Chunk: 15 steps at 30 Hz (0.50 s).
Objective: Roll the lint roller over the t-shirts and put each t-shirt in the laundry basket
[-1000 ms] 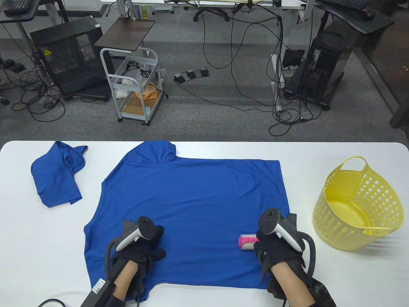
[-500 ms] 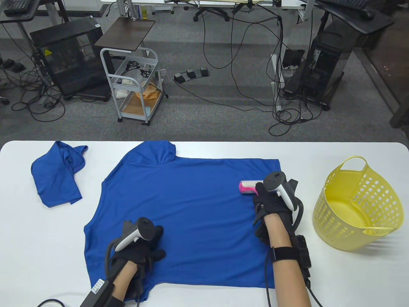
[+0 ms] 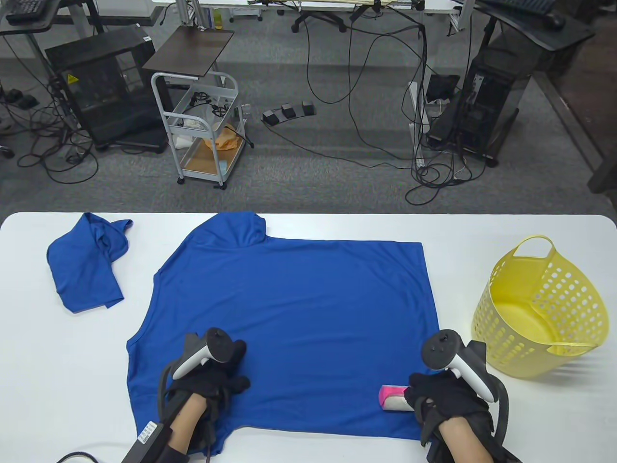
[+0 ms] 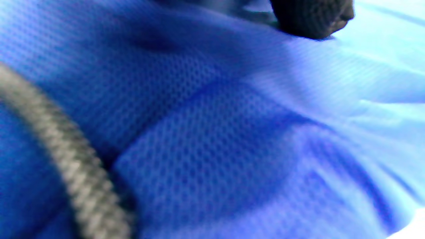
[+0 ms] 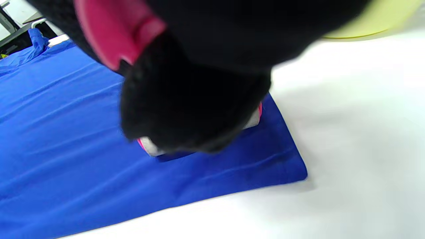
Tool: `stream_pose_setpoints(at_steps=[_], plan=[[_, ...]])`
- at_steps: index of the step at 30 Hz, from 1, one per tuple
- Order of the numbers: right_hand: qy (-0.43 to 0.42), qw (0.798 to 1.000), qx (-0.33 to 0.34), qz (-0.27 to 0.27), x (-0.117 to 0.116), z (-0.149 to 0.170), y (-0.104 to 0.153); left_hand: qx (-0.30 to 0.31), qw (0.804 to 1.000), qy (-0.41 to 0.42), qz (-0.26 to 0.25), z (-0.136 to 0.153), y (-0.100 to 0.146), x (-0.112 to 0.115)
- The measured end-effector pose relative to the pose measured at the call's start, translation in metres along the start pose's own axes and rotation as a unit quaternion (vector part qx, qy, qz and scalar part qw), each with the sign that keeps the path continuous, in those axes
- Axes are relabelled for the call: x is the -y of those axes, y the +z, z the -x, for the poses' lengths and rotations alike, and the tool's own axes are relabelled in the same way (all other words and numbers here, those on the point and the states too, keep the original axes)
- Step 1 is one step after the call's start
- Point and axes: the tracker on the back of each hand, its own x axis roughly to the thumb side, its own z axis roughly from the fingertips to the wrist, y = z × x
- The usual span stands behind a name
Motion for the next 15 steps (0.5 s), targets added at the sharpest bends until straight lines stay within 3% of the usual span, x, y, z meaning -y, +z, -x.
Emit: stream_pose_setpoints(at_steps=[4, 9, 15], plan=[[-0.02, 0.999, -0.027, 0.039, 0.011, -0.014, -0.04, 0.001, 1.0, 0.001, 0.0, 0.001, 0.0, 0.0], [-0.084, 0.991, -0.07, 0.075, 0.031, -0.032, -0.12, 0.001, 1.0, 0.001, 0.001, 0.001, 0.0, 0.0], [-0.051, 0.989, -0.114, 0.077, 0.051, -0.064, -0.19, 0.004, 1.0, 0.002, 0.003, 0.001, 0.0, 0.0]])
